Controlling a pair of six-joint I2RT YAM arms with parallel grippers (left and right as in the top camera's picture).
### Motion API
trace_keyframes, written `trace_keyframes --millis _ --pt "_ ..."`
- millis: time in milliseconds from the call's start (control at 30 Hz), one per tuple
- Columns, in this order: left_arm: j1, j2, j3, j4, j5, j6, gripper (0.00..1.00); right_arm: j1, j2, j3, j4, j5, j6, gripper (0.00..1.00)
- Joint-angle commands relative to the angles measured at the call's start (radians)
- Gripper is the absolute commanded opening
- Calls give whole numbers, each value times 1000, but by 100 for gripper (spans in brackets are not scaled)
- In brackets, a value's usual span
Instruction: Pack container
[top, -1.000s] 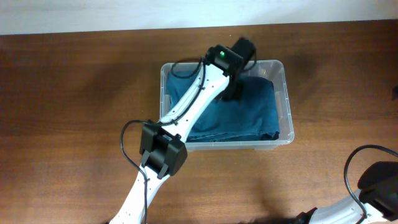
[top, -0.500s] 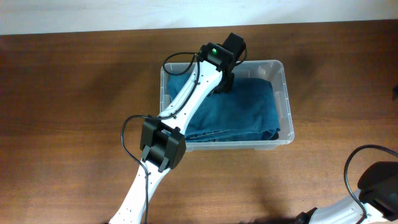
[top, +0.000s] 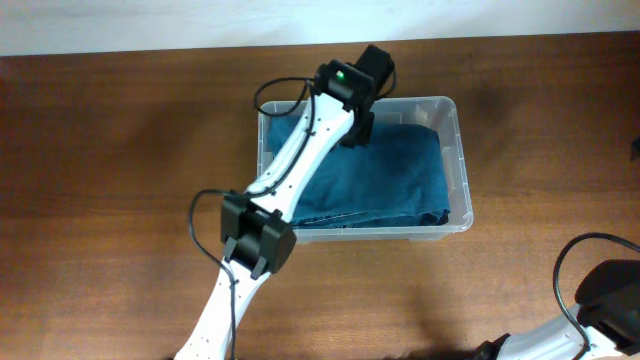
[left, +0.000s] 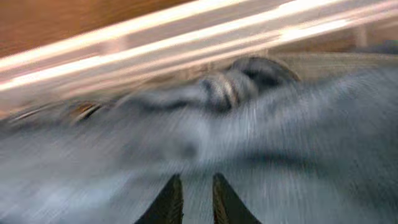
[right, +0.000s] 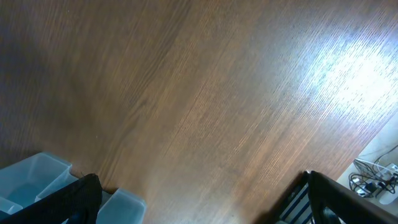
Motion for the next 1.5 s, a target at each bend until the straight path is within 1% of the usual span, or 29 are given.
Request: trace_keyframes --millis 0,33,67,100,133,300,367,533,667,800,867,967,1033,1133,1233,1300,1367,1467 --pt "7 -171 39 -37 -29 -4 27 -3 -22 -1 -5 3 -3 98" --pt "7 -192 39 -49 -36 -4 30 -3 -22 -1 -5 3 -3 98" --pt "7 -218 39 -64 -47 -4 54 -3 -22 -1 -5 2 -3 98" --pt "8 -244 39 -76 -56 -4 88 -3 -22 -1 -5 2 -3 98" --pt "9 -264 39 -87 -64 -4 99 -3 -22 -1 -5 2 -3 98" --pt "32 -397 39 -172 -101 -2 99 -3 -22 -1 -5 3 -3 98" --pt "46 -450 34 -172 -61 35 99 -3 -22 -1 -5 2 -3 98" --pt "49 -587 31 -172 -50 47 99 -3 -22 -1 -5 3 -3 98" --pt "44 -745 -39 -172 -18 54 99 -3 -22 -1 -5 2 -3 98" --pt "44 -975 -258 -172 -51 52 99 -3 -21 -1 -5 2 -3 98" --pt "44 -1094 -387 -172 -80 30 99 -3 -22 -1 -5 3 -3 98" --pt "44 -1294 -599 -166 -94 -58 99 -3 -22 -1 -5 2 -3 98" --pt "44 -1436 -747 -131 -93 -119 99 -3 -22 -1 -5 2 -3 98" --pt "44 -1647 -958 -13 -90 -132 99 -3 -22 -1 -5 2 -3 99" --pt "44 -1851 -1177 172 -82 -132 99 -3 -22 -1 -5 3 -3 99" --pt "44 -1947 -1301 278 -84 -142 99 -3 -22 -1 -5 3 -3 98" --pt "44 -2037 -1437 380 -86 -188 99 -3 -22 -1 -5 2 -3 98" --pt "44 -2107 -1586 443 -86 -249 99 -3 -22 -1 -5 2 -3 98"
